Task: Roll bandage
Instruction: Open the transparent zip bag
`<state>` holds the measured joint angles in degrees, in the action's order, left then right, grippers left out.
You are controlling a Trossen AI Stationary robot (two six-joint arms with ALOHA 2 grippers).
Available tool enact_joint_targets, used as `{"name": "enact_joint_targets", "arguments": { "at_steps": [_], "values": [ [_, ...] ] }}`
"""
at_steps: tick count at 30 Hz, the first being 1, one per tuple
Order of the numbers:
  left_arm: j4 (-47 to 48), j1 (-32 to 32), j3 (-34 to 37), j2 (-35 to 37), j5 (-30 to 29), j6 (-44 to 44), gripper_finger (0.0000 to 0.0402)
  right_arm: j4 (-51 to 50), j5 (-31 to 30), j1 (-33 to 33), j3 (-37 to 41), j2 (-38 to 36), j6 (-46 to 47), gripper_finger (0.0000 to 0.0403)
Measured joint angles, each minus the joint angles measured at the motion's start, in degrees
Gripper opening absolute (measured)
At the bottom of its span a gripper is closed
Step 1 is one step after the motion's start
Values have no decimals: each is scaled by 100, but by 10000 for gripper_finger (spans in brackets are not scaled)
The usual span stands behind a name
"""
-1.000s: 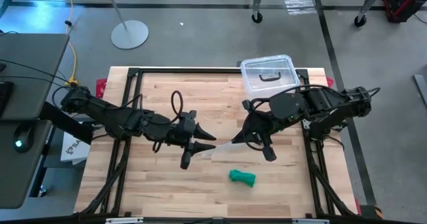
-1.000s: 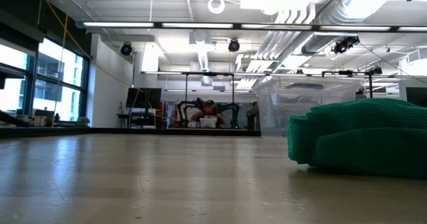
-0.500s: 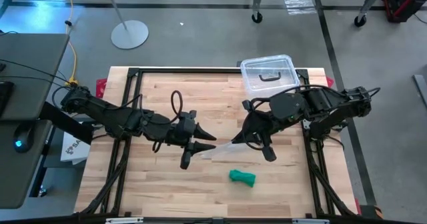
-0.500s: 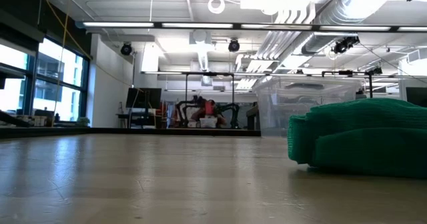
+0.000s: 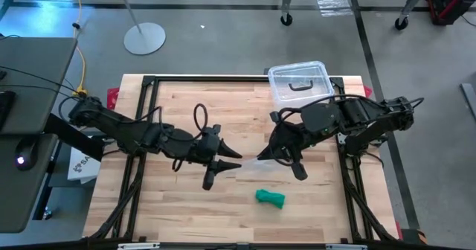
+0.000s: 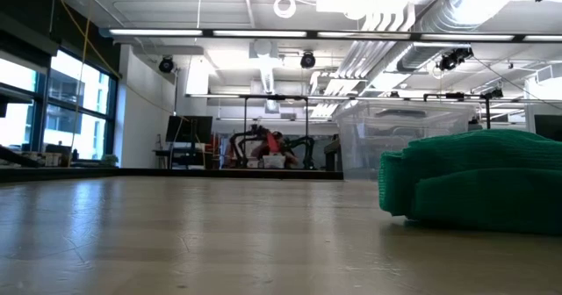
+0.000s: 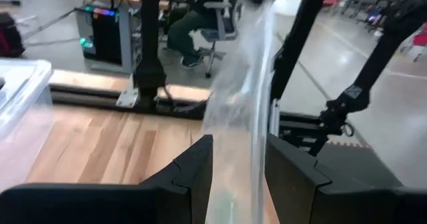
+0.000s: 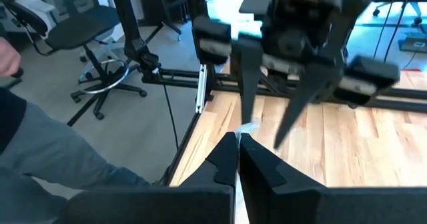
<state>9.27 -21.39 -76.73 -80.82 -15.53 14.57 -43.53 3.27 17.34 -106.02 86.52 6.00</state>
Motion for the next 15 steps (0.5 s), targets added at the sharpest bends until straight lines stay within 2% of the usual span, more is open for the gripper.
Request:
{"name": "enact_joint_targets", "arguments": {
  "at_steps": [6,11,15],
  "values": [
    [-4,0,2,6,32,20,121,87,0,0,0,0,0,0],
    [-387,0,-1,181,545,182,121,-193,0,0,0,0,5,0],
    [-334,-4,-5,220,444,128,121,-211,0,0,0,0,48,0]
  ]
}}
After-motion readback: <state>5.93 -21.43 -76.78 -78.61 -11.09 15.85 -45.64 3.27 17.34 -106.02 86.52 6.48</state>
